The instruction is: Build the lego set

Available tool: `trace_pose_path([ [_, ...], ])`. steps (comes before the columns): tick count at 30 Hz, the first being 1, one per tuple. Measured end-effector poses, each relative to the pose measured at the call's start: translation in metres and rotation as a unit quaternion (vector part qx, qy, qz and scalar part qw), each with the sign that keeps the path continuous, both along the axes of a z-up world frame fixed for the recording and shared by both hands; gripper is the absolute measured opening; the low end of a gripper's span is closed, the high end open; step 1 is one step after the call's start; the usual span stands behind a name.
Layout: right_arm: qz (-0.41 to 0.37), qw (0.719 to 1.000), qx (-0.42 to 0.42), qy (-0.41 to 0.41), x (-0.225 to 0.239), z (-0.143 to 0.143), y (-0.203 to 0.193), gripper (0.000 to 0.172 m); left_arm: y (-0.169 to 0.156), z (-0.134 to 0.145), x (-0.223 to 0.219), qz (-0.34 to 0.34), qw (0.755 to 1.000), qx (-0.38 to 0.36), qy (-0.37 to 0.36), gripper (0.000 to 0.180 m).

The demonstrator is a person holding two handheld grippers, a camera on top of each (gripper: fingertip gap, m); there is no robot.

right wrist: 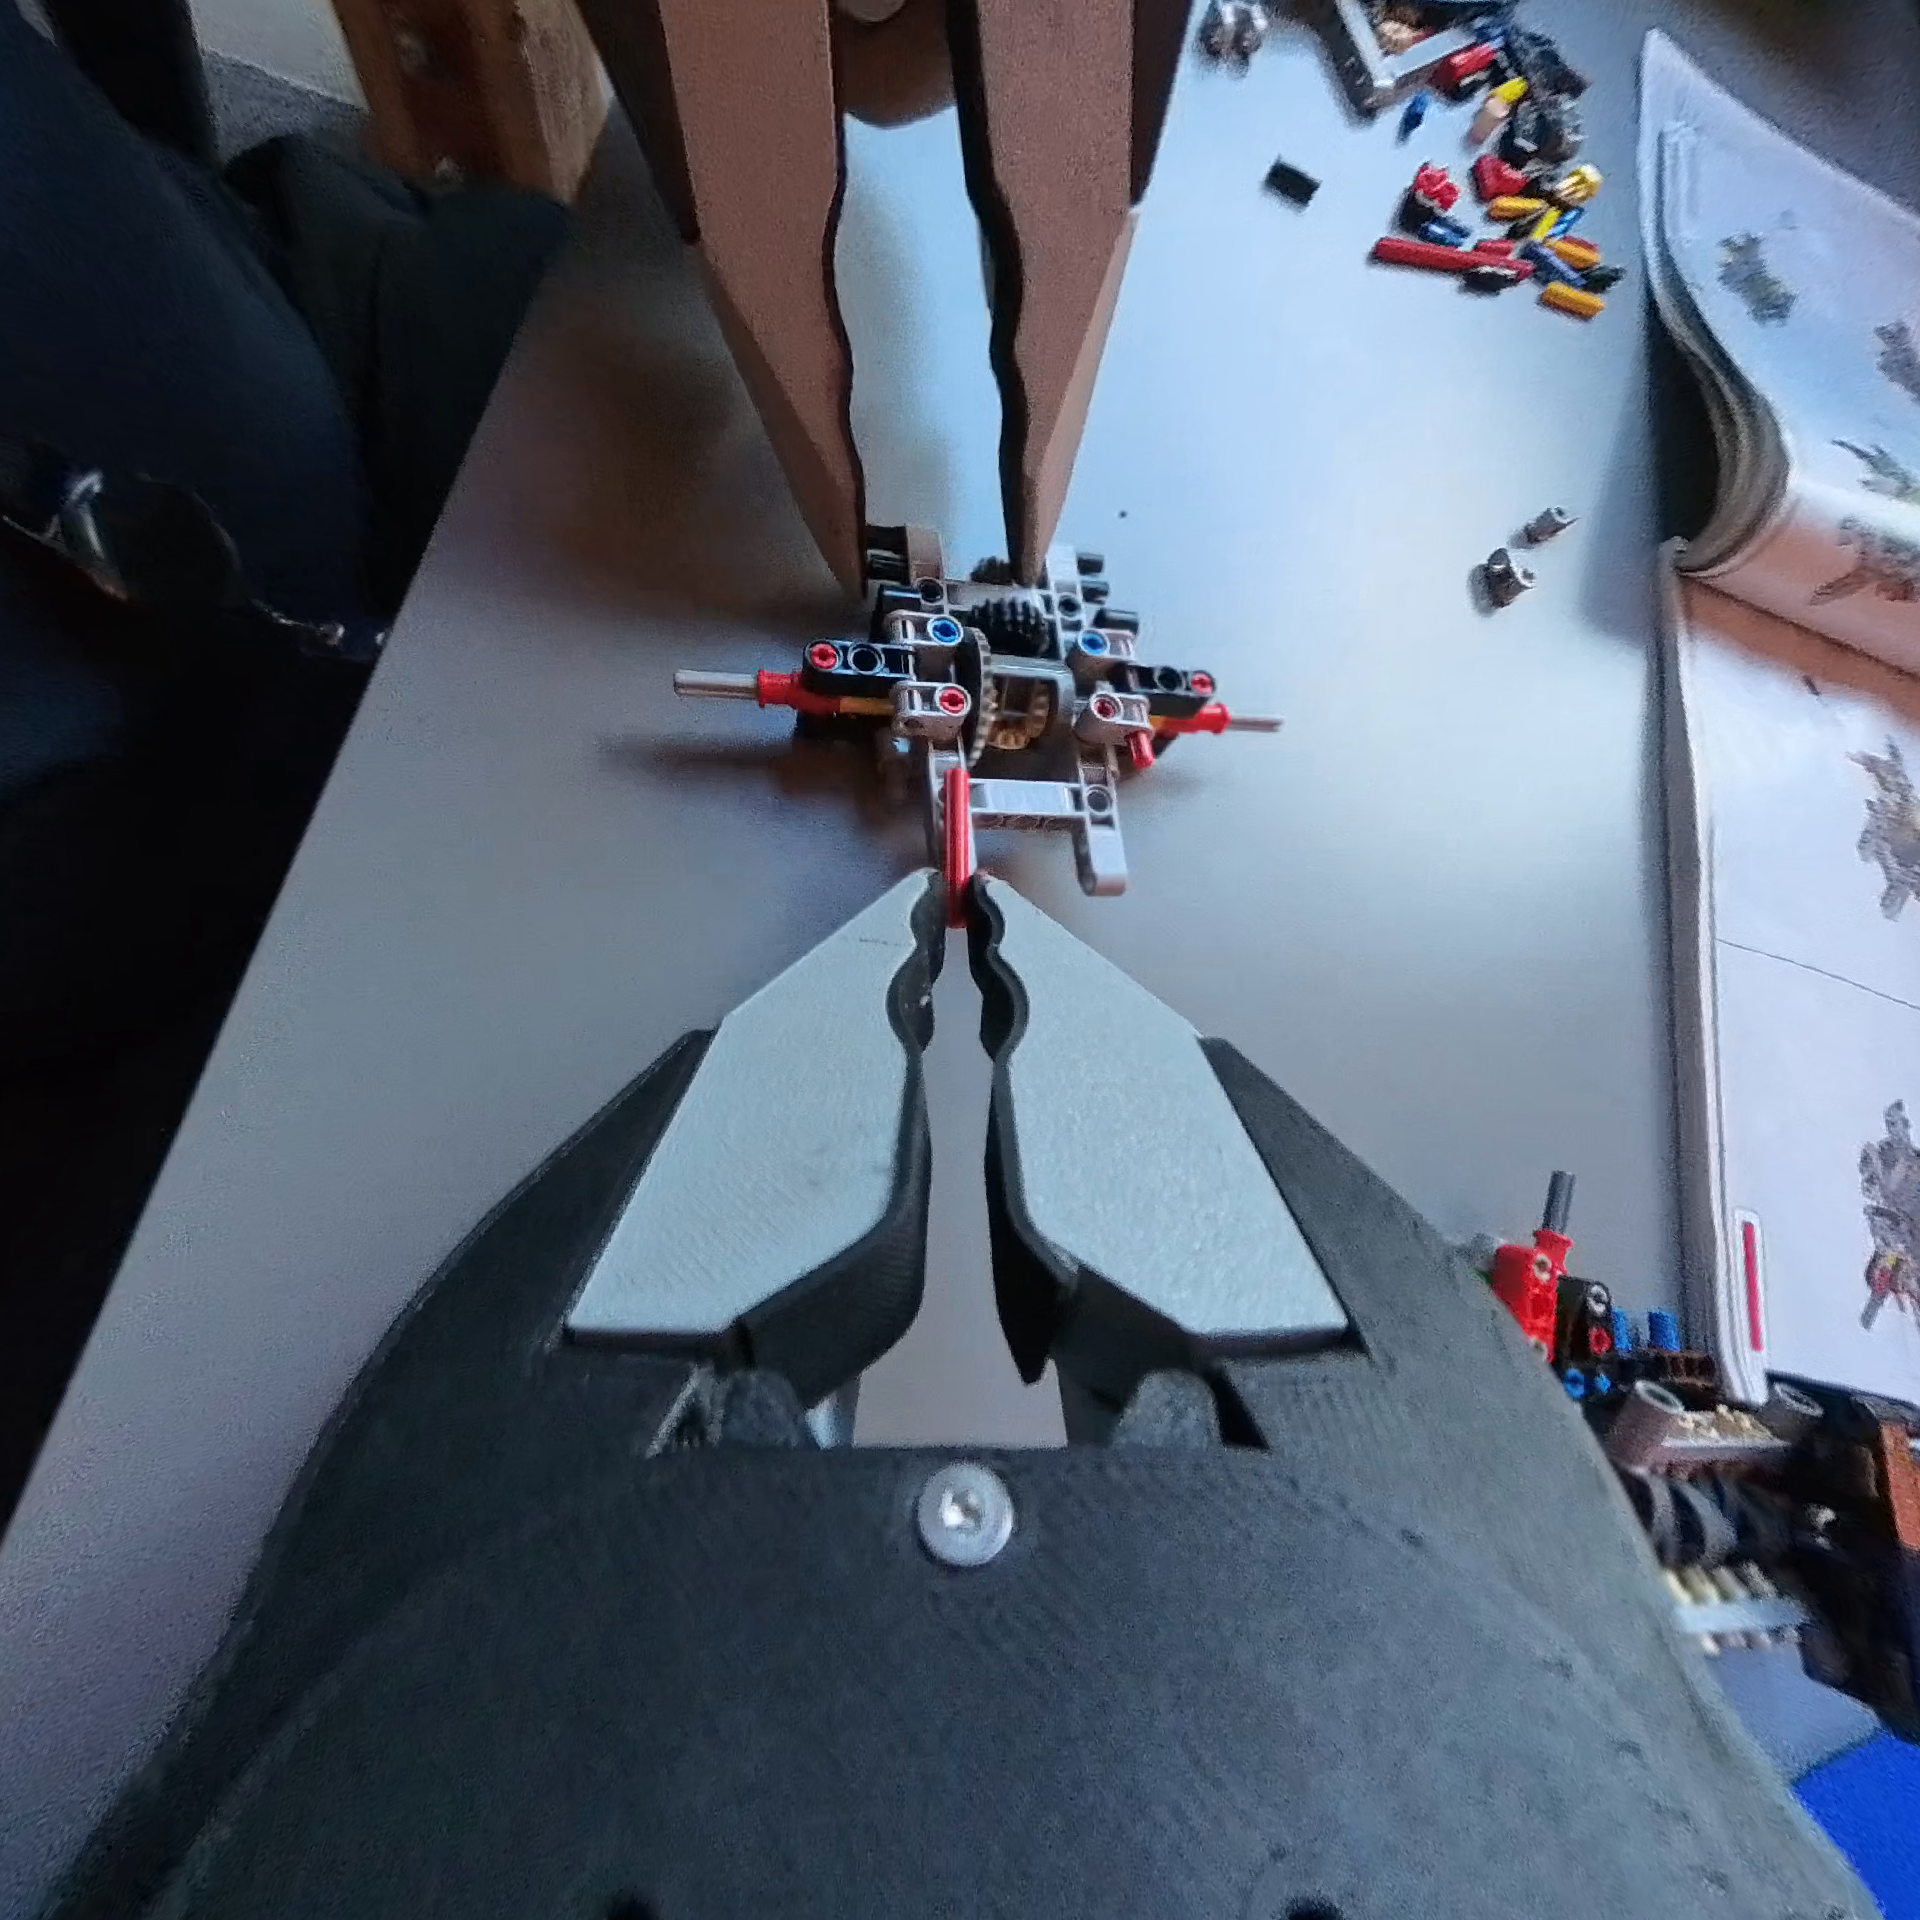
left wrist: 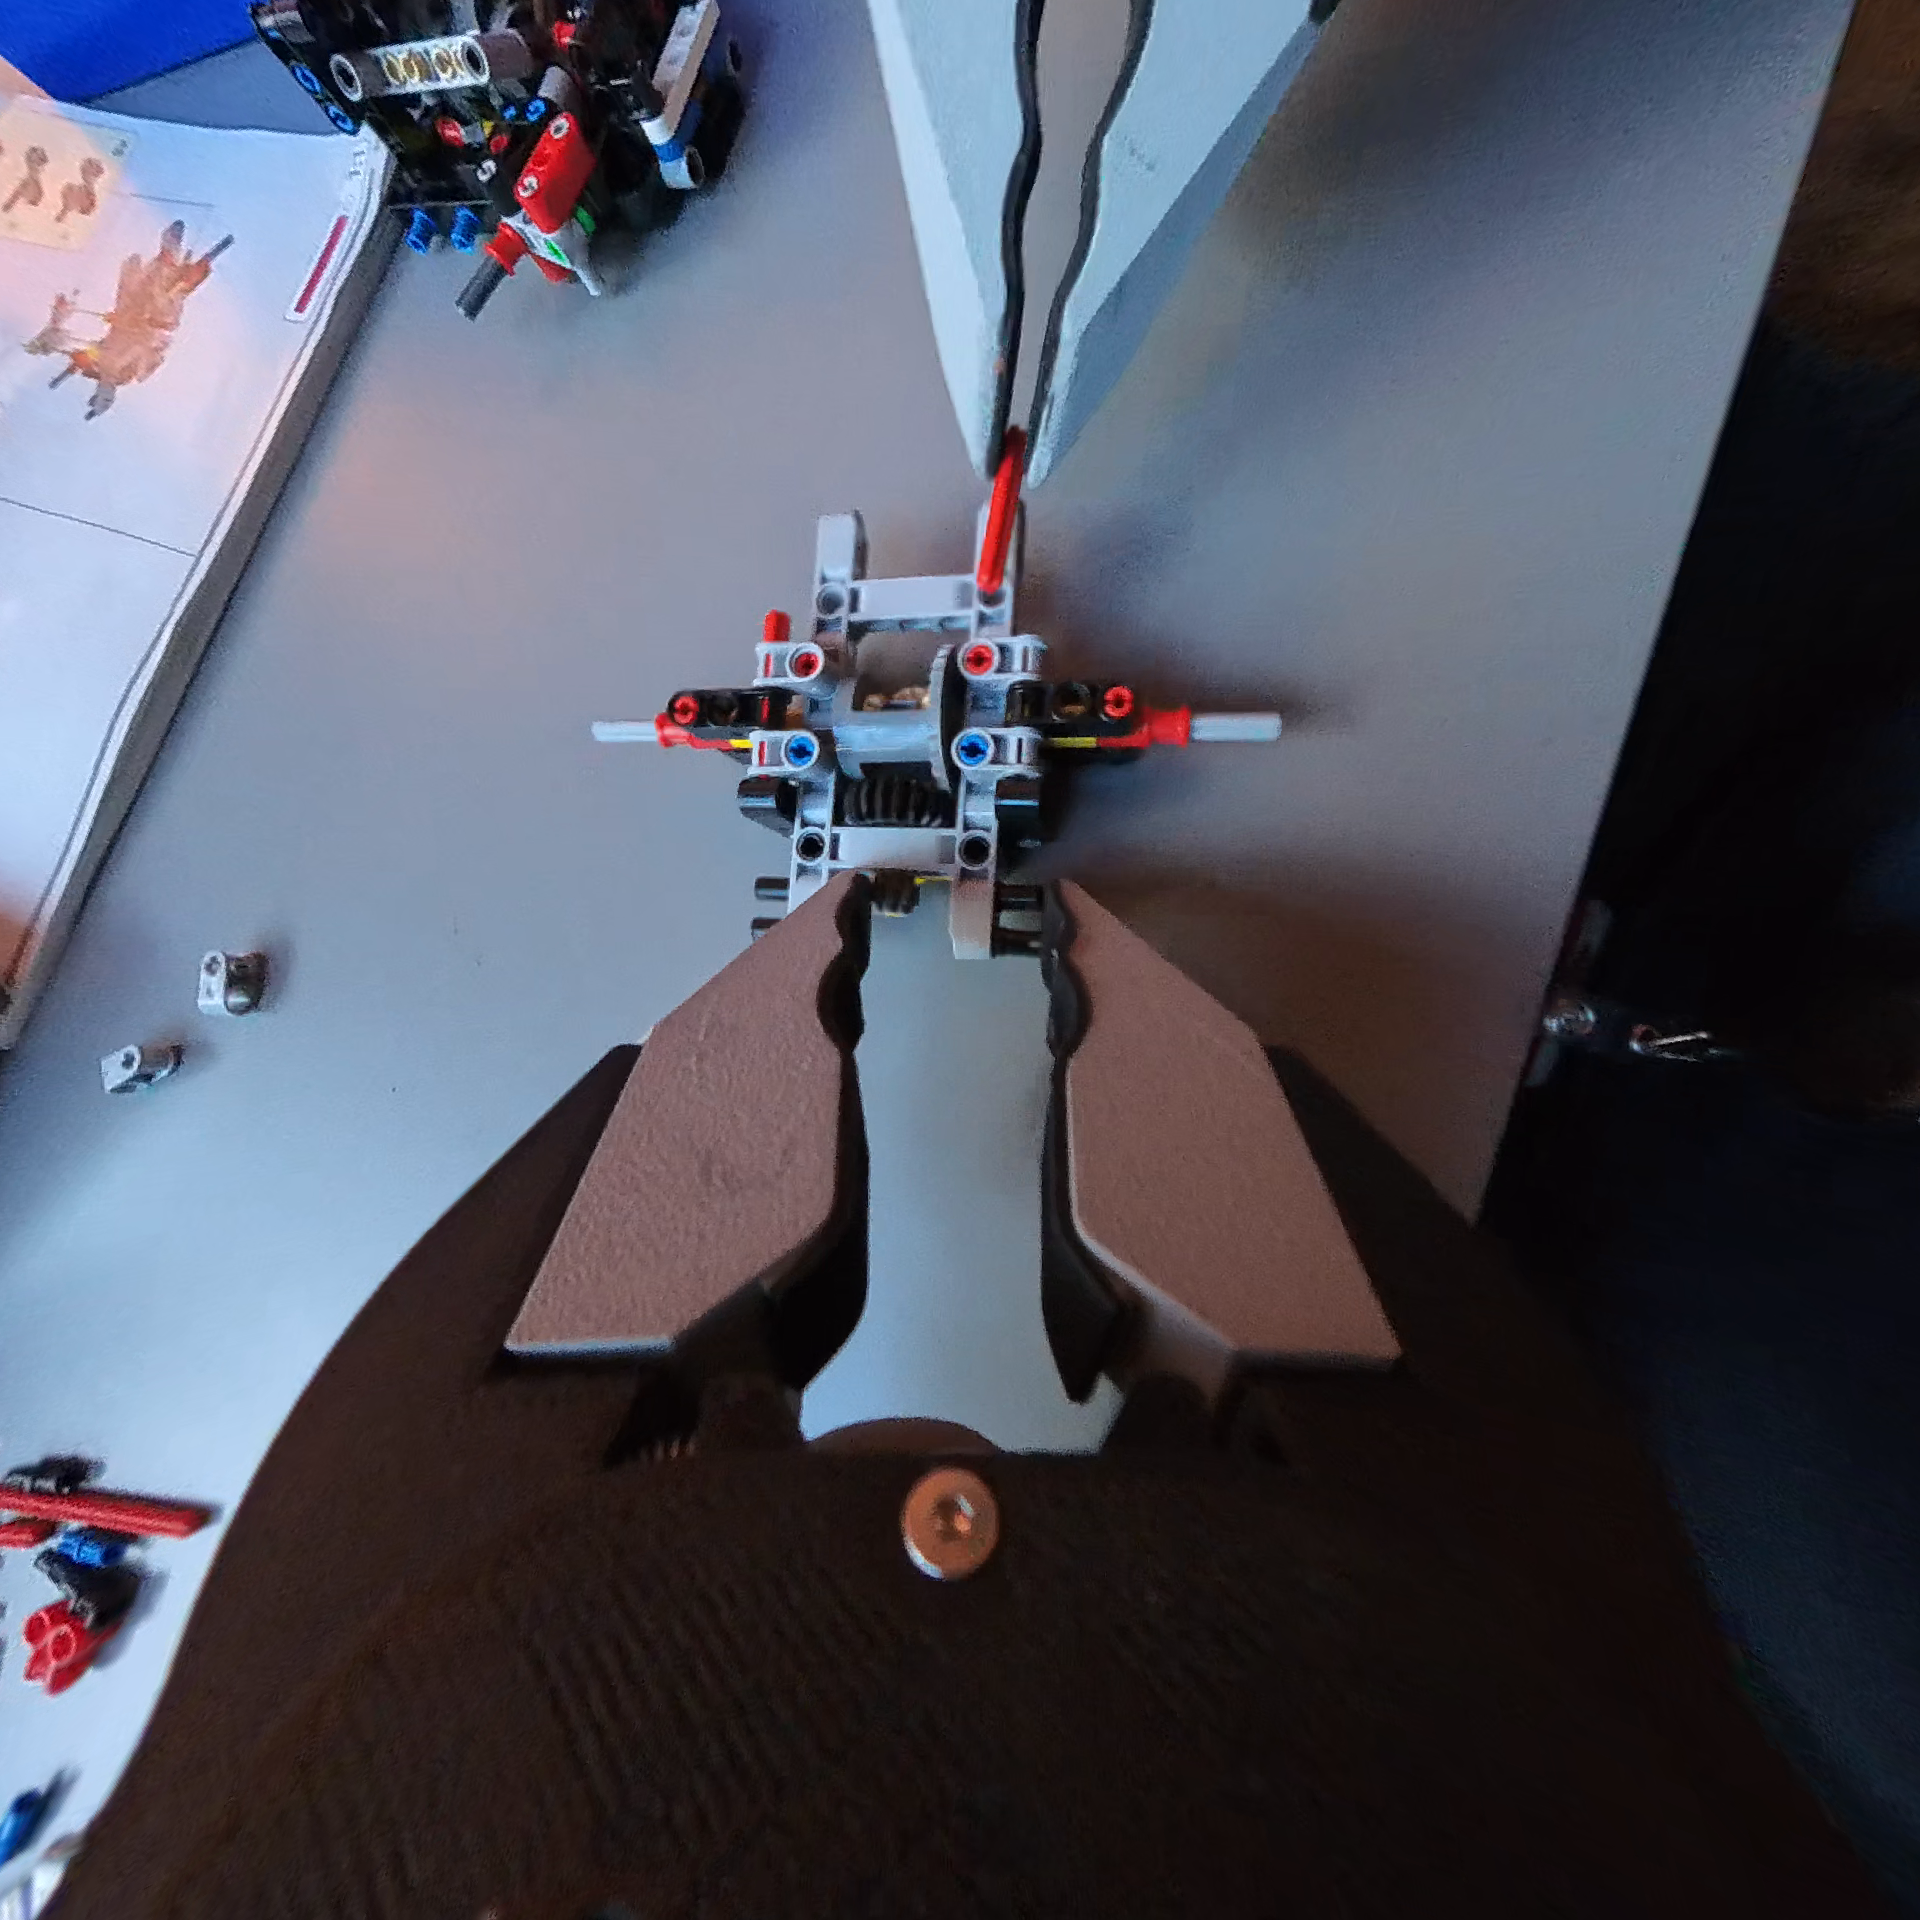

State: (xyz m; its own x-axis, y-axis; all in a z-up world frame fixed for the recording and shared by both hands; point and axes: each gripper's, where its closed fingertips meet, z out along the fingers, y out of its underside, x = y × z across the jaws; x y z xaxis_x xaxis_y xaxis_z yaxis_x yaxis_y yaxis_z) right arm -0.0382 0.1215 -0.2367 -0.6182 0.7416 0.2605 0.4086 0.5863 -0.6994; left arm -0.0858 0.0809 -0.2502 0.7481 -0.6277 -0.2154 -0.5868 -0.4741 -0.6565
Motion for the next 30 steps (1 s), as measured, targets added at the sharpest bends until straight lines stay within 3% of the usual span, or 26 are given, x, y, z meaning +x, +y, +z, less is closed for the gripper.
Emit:
trace_pose_path([
  [10, 0.011, 0.999, -0.032, -0.013, 0.002, 0.007, -0.006, 0.001, 0.007, 0.024, 0.015, -0.06, 0.993, 0.03, -0.097, 0.026],
  [18, 0.015, 0.999, -0.038, -0.022, 0.007, 0.004, -0.004, 0.001, 0.013, 0.017, 0.025, -0.068, 0.991, -0.012, -0.112, 0.03],
  [30, 0.024, 0.998, -0.029, -0.047, 0.006, 0.003, -0.004, 0.001, 0.017, 0.011, 0.024, -0.091, 0.991, -0.011, -0.101, 0.029],
])
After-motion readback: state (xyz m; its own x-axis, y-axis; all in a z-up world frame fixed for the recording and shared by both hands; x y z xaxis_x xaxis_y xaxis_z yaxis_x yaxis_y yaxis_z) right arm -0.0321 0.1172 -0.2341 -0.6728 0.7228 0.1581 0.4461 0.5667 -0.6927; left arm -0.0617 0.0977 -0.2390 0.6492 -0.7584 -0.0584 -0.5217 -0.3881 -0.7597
